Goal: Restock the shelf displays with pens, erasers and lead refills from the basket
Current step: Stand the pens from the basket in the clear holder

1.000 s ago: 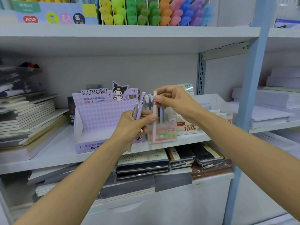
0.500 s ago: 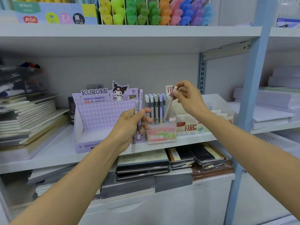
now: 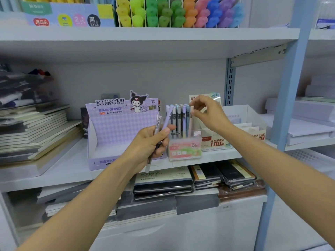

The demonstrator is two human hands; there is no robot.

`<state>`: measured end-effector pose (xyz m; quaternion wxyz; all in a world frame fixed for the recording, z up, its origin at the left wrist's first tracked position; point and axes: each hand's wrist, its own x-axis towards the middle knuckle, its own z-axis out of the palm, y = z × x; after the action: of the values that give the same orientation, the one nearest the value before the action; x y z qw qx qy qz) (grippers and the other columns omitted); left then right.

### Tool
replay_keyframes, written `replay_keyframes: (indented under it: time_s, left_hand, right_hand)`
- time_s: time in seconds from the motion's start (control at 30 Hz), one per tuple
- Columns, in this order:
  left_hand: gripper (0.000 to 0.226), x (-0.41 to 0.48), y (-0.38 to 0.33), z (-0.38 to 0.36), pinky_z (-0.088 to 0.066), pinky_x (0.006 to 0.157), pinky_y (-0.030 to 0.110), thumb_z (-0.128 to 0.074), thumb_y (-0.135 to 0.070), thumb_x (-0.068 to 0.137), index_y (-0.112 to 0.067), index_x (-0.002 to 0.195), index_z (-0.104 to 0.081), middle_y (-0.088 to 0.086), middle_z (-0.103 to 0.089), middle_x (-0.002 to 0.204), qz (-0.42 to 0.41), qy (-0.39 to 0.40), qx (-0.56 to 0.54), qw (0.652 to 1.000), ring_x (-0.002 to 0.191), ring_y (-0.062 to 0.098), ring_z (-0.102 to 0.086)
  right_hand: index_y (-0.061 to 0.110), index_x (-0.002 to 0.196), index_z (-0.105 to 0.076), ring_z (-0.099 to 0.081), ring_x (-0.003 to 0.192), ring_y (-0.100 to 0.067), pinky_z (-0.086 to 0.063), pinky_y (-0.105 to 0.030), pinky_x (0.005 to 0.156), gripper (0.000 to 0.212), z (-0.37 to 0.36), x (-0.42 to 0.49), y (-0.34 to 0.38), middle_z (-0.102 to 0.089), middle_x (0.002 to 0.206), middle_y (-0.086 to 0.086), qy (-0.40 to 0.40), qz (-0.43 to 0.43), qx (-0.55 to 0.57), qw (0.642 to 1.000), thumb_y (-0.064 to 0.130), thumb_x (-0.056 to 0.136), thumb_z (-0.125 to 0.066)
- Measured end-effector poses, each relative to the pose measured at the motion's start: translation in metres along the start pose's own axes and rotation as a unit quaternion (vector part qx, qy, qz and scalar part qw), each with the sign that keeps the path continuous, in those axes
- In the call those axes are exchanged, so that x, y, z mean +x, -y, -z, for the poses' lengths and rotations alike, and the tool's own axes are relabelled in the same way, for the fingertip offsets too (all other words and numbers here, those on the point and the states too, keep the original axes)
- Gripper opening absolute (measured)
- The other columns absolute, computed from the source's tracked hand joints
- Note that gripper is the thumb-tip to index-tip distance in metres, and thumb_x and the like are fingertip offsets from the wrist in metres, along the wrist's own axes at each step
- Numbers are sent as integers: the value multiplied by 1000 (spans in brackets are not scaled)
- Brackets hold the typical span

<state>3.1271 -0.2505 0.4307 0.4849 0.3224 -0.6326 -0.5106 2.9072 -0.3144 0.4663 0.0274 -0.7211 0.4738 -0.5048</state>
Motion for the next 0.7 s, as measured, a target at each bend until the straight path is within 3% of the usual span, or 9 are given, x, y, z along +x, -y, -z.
replay_keyframes:
  time_s: [0.17, 0.27, 0.33, 0.47, 0.7]
  left_hand:
    - [24, -2, -3, 3, -30, 37, 16, -56, -23, 97, -13, 114, -69, -3, -52, 60, -7, 18, 15, 1000, 40, 8, -37]
    - [23, -4, -2, 2, -29, 37, 16, -55, -22, 97, -12, 113, -69, -2, -52, 59, -9, 25, 38, 999, 40, 8, -37]
    - [23, -6, -3, -2, -29, 38, 16, -56, -22, 97, -12, 113, -69, -1, -52, 58, -10, 33, 52, 998, 39, 8, -36]
    - [23, -9, -6, -6, -31, 41, 16, -59, -25, 95, -15, 114, -69, -1, -55, 60, -12, 43, 87, 995, 40, 9, -39]
    - [20, -9, -18, 7, -28, 32, 13, -78, -20, 70, -9, 84, -69, 2, -66, 63, -6, -96, -23, 995, 39, 7, -48]
  right_hand:
    - [21, 111, -69, -53, 95, -11, -39, -20, 81, 20, 2, 2, 5, -54, 110, 2, -15, -19, -27, 999, 27, 93, -61]
    - [16, 112, -66, -61, 74, -7, -45, -15, 64, 22, 7, -7, 25, -66, 99, 0, -22, -7, 130, 991, 29, 96, -57]
    - [12, 112, -65, -62, 62, -10, -48, -19, 56, 25, 10, -14, 38, -71, 85, -1, 27, -2, 202, 979, 30, 96, -58]
    - [6, 98, -70, -58, 56, -14, -48, -24, 54, 21, 12, -25, 48, -67, 69, -6, 138, 12, 198, 970, 25, 92, -65]
    - [3, 96, -69, -65, 62, -15, -53, -20, 57, 13, 22, -41, 34, -71, 74, -8, 78, -21, 325, 942, 13, 91, -63]
